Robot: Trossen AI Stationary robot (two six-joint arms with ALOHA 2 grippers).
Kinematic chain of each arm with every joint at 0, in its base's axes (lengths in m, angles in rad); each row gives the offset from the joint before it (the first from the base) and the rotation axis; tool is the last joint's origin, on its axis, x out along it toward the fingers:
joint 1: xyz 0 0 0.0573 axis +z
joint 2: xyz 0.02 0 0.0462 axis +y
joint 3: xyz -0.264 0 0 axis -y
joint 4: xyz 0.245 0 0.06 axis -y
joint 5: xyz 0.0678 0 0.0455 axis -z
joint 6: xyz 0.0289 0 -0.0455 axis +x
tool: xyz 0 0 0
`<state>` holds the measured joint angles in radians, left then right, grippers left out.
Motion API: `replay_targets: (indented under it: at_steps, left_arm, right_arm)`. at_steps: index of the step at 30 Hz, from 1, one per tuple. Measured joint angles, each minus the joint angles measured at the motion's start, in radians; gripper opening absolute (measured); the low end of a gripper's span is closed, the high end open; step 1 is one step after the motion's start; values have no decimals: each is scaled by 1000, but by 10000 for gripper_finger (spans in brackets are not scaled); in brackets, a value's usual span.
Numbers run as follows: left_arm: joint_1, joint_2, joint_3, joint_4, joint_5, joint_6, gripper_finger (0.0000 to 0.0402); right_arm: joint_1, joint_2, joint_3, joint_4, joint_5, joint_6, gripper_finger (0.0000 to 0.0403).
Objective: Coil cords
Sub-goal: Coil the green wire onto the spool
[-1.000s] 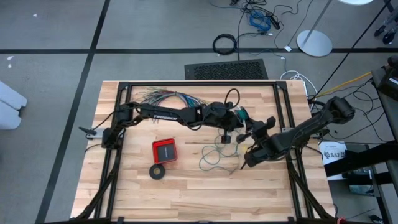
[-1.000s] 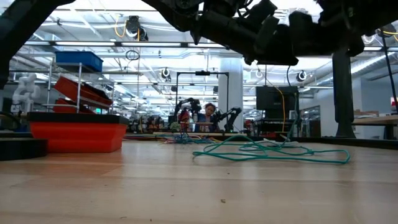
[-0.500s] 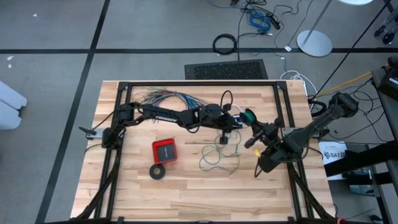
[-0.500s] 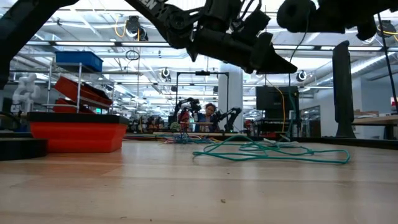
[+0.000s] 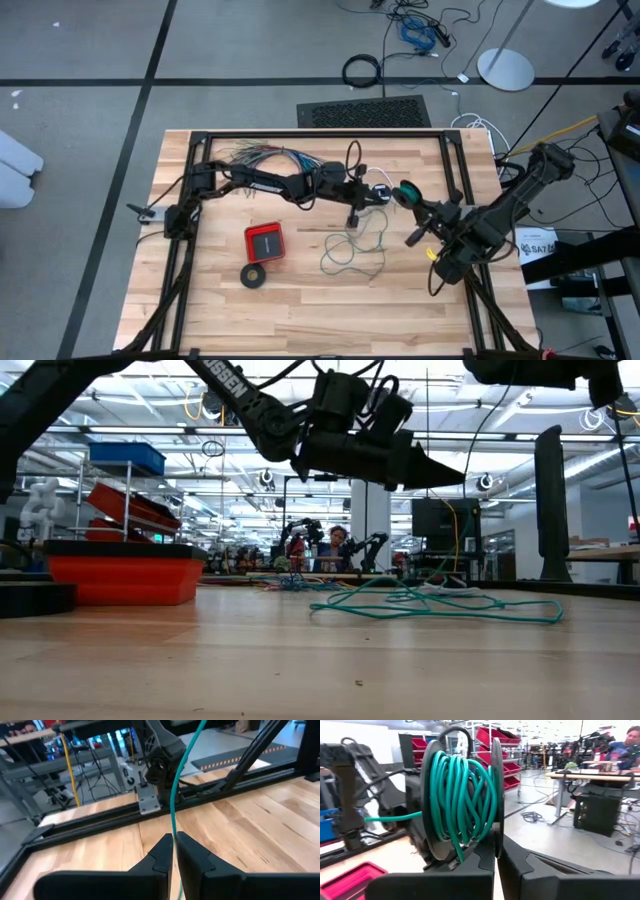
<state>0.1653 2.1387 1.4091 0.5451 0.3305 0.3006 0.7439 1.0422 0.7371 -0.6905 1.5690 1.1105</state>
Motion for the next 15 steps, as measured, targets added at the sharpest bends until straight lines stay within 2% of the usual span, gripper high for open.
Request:
replay_targets:
  at_steps: [6,9,15]
  left_arm:
    - [27,0,-7,26,9,-7,16]
    - [32,0,-7,47,65,-12,6]
    - [36,0,-7,-30,215,-34,59]
  right_arm:
    - [27,-7,0,11,-28,0,0]
    - [27,-7,0,13,-30,-4,0]
    - [26,-24,0,13,-30,-29,0]
